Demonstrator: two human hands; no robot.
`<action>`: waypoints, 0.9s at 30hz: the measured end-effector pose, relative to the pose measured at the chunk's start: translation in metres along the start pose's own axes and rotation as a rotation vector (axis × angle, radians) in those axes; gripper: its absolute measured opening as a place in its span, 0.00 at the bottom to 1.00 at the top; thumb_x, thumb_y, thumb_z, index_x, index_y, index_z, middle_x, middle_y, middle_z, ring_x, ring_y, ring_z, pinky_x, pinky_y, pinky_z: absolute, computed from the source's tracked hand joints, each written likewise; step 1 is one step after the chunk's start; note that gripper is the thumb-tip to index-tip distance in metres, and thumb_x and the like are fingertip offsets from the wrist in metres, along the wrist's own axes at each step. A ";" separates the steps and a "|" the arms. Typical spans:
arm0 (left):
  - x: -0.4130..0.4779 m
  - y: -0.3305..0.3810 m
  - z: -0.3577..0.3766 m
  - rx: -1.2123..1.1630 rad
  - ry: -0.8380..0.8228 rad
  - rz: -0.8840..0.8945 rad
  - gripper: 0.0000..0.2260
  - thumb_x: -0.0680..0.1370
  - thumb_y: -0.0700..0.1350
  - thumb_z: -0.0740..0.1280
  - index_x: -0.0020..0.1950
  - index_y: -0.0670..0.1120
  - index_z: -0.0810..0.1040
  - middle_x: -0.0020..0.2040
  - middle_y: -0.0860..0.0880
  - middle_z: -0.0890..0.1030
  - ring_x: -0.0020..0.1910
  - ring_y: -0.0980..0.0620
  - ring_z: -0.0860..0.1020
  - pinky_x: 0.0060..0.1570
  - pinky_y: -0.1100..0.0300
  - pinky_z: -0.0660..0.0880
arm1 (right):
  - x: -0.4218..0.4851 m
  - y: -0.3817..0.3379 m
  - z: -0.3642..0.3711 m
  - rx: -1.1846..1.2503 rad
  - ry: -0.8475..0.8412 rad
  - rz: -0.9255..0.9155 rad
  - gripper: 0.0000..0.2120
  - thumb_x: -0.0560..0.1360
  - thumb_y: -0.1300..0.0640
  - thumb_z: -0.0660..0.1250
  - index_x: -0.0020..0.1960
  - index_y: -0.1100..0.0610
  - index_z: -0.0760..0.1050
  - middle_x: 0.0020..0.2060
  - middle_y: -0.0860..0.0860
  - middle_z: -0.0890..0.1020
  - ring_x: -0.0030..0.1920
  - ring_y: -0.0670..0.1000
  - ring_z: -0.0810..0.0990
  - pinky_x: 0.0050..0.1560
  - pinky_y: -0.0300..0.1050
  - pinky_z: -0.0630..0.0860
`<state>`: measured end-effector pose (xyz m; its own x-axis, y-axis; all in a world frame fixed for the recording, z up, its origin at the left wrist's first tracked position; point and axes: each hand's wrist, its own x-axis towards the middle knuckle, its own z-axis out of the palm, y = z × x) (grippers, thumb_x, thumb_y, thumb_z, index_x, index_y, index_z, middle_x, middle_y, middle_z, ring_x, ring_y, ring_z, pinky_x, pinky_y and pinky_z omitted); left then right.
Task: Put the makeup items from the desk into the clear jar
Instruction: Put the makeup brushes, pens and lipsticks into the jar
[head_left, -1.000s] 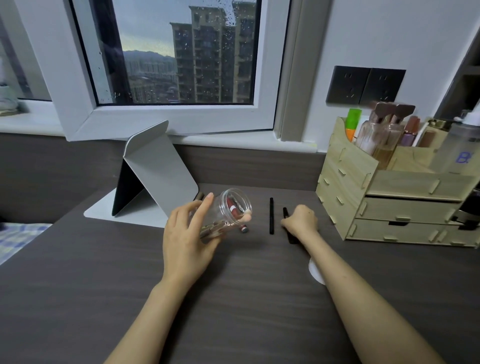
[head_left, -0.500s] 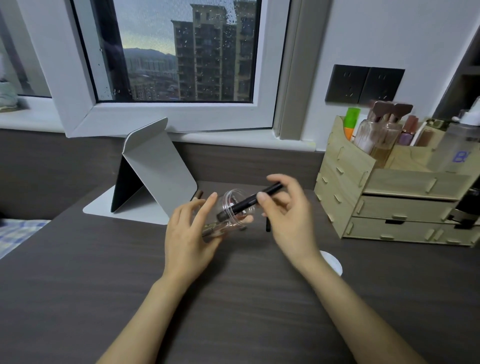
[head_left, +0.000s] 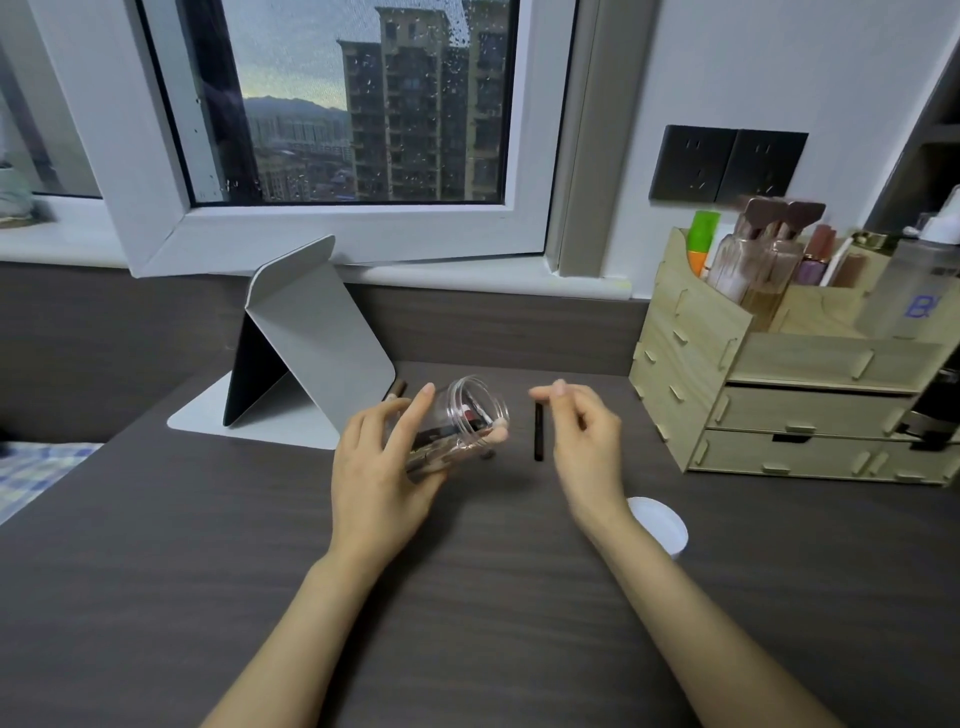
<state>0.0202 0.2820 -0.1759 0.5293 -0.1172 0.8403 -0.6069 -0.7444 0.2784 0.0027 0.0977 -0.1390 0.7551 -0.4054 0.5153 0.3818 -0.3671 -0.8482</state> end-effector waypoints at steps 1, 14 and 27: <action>0.000 -0.001 0.000 -0.006 0.003 -0.012 0.36 0.63 0.43 0.77 0.69 0.50 0.67 0.53 0.43 0.77 0.52 0.46 0.71 0.51 0.54 0.70 | 0.009 0.010 0.000 -0.064 0.041 0.099 0.12 0.78 0.59 0.60 0.44 0.58 0.82 0.44 0.53 0.83 0.49 0.52 0.80 0.49 0.38 0.72; 0.002 -0.004 0.000 0.010 -0.034 -0.059 0.30 0.69 0.55 0.67 0.69 0.51 0.67 0.54 0.43 0.77 0.51 0.46 0.73 0.50 0.54 0.71 | 0.065 0.058 0.025 -0.892 -0.259 0.422 0.20 0.72 0.49 0.68 0.59 0.60 0.73 0.60 0.58 0.78 0.61 0.60 0.77 0.53 0.47 0.74; 0.001 -0.002 0.000 0.024 -0.016 -0.049 0.32 0.67 0.51 0.72 0.69 0.51 0.66 0.54 0.42 0.78 0.52 0.44 0.73 0.50 0.51 0.73 | 0.020 -0.052 -0.030 0.347 0.004 0.110 0.34 0.74 0.72 0.61 0.72 0.49 0.53 0.36 0.57 0.77 0.26 0.47 0.80 0.30 0.39 0.80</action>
<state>0.0224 0.2833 -0.1757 0.5679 -0.0904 0.8181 -0.5652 -0.7654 0.3077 -0.0179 0.0838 -0.0805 0.7999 -0.4301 0.4185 0.4570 -0.0153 -0.8893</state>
